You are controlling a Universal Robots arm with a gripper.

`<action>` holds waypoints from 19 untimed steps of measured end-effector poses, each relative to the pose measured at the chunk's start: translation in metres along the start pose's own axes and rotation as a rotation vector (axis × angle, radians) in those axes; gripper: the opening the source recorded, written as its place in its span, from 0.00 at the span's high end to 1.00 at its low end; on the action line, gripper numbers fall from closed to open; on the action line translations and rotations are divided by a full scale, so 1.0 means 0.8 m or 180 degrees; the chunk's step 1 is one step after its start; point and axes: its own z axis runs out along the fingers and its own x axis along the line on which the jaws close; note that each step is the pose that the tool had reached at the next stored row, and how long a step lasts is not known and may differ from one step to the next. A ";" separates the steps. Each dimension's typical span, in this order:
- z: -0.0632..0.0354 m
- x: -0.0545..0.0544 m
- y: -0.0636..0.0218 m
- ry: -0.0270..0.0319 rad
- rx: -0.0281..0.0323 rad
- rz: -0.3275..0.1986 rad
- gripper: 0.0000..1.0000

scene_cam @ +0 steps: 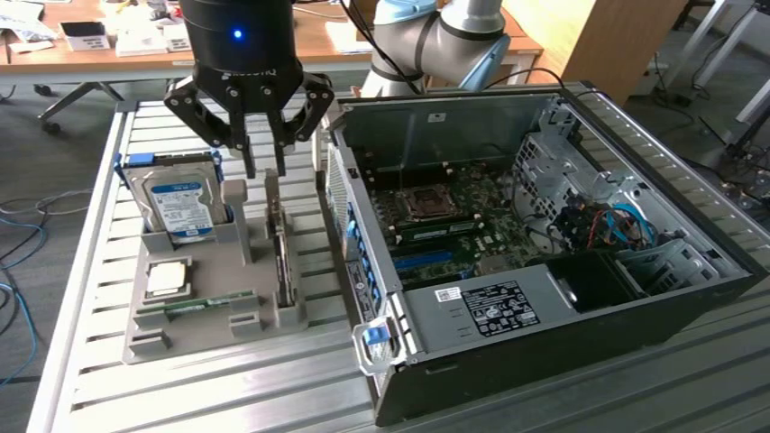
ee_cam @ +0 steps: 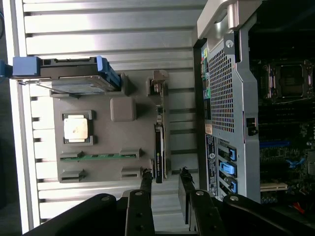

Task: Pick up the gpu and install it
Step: 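Pick up the gpu and move the gpu toward the slot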

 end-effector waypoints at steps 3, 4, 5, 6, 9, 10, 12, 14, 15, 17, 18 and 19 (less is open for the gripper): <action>0.002 0.000 0.000 0.0000 0.0000 0.0000 0.64; 0.003 0.000 0.000 0.0000 0.0000 0.0000 0.64; 0.004 0.000 0.000 0.0000 0.0000 0.0000 0.64; 0.005 0.000 0.000 0.0000 0.0000 0.0000 0.64; 0.006 0.000 0.000 0.0000 0.0000 0.0000 0.64; 0.006 0.000 0.000 0.0000 0.0000 0.0000 0.64; 0.006 0.000 0.000 0.0000 0.0000 0.0000 0.64; 0.007 0.000 0.000 0.0000 0.0000 0.0000 0.64; 0.007 0.000 0.000 -0.0001 -0.0001 0.0000 0.64; 0.008 0.000 0.000 0.0000 0.0000 0.0000 0.64; 0.009 0.000 0.000 0.0000 0.0000 0.0000 0.64; 0.010 0.000 0.000 0.0000 0.0000 0.0000 0.64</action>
